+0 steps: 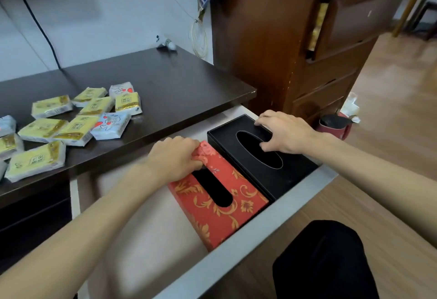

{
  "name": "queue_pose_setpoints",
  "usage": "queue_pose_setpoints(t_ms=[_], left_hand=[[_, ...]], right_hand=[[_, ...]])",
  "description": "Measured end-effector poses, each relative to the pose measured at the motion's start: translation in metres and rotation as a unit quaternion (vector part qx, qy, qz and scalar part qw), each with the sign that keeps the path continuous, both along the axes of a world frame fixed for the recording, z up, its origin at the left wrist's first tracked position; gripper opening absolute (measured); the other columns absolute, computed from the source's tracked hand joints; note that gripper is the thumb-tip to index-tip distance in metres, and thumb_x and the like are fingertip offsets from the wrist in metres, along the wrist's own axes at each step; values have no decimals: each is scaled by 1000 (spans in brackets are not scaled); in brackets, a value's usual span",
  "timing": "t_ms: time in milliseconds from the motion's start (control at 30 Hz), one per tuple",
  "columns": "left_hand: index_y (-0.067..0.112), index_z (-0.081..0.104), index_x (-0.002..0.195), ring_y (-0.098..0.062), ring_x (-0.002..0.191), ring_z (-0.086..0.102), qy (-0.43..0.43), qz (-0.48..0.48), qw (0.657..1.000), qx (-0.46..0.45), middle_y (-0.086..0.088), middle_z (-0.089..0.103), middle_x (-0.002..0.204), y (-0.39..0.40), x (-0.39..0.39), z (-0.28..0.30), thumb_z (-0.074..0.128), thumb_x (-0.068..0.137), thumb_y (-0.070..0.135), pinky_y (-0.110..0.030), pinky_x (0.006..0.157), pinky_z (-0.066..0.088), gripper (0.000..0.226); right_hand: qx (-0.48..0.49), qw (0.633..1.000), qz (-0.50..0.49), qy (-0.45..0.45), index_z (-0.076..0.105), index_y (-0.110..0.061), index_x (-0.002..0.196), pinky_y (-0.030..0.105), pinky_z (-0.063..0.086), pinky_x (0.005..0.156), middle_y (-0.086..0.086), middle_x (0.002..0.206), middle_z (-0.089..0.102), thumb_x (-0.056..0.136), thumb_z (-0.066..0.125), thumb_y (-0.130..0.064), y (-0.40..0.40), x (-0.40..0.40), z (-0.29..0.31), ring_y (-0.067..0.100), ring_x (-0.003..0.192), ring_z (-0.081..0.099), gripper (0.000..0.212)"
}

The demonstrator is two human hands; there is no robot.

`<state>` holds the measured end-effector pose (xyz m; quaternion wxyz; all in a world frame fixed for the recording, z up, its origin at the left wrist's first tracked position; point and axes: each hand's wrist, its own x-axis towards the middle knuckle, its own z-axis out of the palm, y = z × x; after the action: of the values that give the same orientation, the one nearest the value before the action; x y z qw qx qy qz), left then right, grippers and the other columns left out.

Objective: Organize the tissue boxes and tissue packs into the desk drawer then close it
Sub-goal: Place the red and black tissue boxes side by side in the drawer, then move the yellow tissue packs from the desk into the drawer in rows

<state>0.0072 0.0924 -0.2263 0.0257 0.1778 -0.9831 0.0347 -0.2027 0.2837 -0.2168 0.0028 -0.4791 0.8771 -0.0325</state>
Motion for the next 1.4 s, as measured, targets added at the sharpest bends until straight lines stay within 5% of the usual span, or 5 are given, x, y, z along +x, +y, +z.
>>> queue_pose_setpoints(t_ms=[733,1000,1133,1300,1400], left_hand=[[19,51,95,-36,92,63,96,-20,994,-50,-5,66,102,28,-10,-23,53,91,43,-35,61,29,24],[23,60,106,-25,99,60,91,-29,971,220,0,63,105,24,9,-1,63,79,38,-41,78,48,31],[25,63,125,-15,106,61,125,-24,970,207,7,66,120,3,49,21,57,84,46,-41,91,49,46],[28,71,111,3,81,64,192,37,958,211,19,70,88,-41,105,54,60,91,34,-33,79,53,23],[29,73,103,3,78,63,227,86,952,187,19,70,84,-70,134,68,62,90,33,-30,77,52,17]], right_hand=[[-32,999,-16,-23,66,-32,139,50,51,98,-8,157,52,88,72,-45,23,11,-4,28,137,54,53],[-134,990,-24,-40,75,-26,123,44,48,95,-4,135,67,95,66,-37,4,29,-2,22,128,55,31],[-204,969,3,-138,80,-27,112,42,55,97,-7,114,77,93,67,-29,-31,46,12,15,108,69,23],[-280,917,53,-279,82,-28,94,25,53,80,-11,89,80,91,70,-22,-100,77,31,-2,84,72,14],[-302,885,60,-348,81,-27,90,34,60,78,-4,86,81,90,69,-20,-147,98,40,9,83,75,14]])
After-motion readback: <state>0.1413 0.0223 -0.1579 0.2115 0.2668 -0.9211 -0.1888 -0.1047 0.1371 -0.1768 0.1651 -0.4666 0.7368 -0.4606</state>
